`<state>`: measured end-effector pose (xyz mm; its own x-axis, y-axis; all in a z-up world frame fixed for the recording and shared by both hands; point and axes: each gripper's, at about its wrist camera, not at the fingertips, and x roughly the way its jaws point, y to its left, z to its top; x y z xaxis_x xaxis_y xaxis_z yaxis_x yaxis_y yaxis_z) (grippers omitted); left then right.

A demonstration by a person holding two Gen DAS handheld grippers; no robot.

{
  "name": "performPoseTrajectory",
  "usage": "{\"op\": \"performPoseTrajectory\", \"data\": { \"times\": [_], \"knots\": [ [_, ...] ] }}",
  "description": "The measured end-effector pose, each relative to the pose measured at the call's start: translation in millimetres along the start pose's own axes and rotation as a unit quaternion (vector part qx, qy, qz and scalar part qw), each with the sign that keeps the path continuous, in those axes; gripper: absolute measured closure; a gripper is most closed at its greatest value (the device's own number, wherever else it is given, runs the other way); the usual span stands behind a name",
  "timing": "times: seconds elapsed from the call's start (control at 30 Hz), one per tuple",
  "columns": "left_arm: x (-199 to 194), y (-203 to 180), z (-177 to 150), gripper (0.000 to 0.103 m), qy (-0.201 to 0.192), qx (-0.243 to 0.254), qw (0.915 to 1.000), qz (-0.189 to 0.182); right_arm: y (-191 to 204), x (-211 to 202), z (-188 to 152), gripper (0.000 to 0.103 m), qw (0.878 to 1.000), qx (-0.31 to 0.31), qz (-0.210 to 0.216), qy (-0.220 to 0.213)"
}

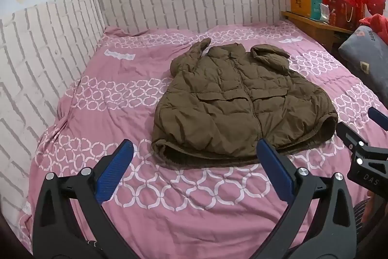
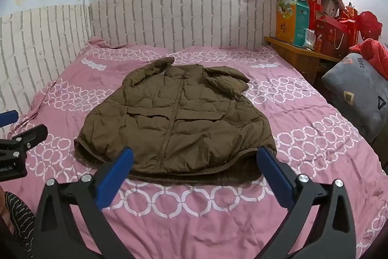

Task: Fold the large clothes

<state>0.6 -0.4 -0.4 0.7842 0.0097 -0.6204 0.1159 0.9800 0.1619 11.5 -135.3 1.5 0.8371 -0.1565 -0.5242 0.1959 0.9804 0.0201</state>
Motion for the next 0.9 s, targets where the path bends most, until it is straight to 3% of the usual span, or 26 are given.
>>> {"op": "performPoseTrajectory", "data": {
  "times": [0.9],
  "knots": [
    [-3,7,2,0.003,-0.006,-0.007,0.9999,-0.009,-1,-2,-1,0.001,1.0,0.002,-0.002,0.001]
  ]
}}
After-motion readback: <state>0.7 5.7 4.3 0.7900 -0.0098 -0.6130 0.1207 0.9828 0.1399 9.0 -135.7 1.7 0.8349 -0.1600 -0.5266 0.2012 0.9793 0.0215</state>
